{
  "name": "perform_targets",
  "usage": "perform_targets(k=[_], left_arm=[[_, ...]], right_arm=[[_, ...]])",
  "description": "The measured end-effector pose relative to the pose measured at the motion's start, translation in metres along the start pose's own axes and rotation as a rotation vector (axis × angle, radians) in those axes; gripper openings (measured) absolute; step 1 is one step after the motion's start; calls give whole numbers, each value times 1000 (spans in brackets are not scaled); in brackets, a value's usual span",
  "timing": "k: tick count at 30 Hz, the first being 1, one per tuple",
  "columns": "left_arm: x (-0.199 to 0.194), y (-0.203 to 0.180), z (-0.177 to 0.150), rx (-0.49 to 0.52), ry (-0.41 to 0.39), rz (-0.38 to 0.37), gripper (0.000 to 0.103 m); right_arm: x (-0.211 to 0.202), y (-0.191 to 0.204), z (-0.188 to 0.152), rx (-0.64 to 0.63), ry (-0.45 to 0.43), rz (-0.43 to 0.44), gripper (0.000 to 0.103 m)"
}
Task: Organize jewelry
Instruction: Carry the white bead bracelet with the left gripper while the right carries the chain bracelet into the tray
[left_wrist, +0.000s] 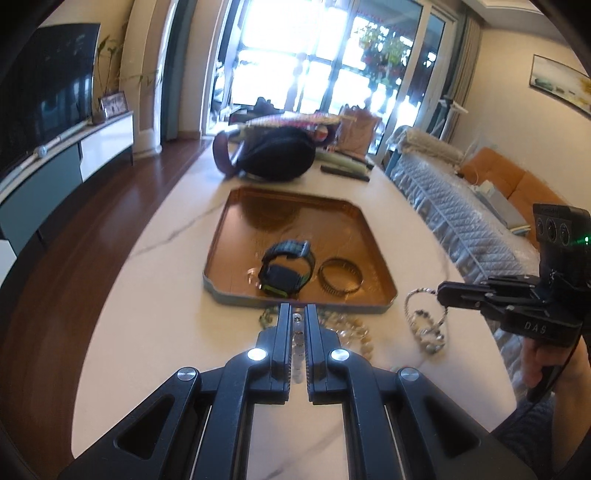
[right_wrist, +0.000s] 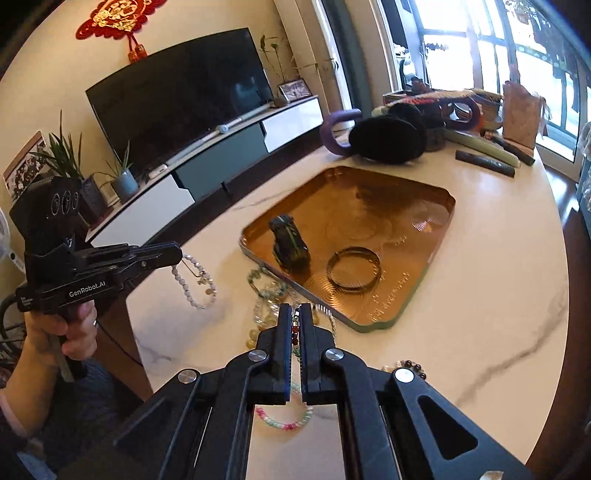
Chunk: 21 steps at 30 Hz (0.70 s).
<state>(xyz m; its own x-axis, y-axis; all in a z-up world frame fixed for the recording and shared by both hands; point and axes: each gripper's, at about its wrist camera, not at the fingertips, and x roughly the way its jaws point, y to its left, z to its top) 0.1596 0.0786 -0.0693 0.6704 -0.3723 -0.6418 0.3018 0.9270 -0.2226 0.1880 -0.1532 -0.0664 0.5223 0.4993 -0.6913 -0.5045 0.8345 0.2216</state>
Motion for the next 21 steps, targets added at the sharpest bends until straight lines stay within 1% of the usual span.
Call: perform_targets(k=[3, 9, 11, 17, 19, 21], left_arm=[[-13, -13, 7, 24, -44, 7, 6], [-39, -42, 29, 101, -130, 20, 6], [-46, -46, 37, 102, -149, 10, 6], [-55, -55, 71, 135, -218, 17, 6], [-55, -56, 85, 138, -246, 9, 6], [-54, -52, 97, 128, -269, -14, 6]], right_arm=[[-12, 12, 4, -24, -34, -12, 4], [-40, 33, 27, -50, -131, -37, 4], [-49, 37, 36, -53, -162, -55, 4], [-67, 44, 65, -68, -233, -91, 4], [-70, 45, 77, -68, -258, -95, 4], [-73, 45, 87, -59, -287, -99, 4]])
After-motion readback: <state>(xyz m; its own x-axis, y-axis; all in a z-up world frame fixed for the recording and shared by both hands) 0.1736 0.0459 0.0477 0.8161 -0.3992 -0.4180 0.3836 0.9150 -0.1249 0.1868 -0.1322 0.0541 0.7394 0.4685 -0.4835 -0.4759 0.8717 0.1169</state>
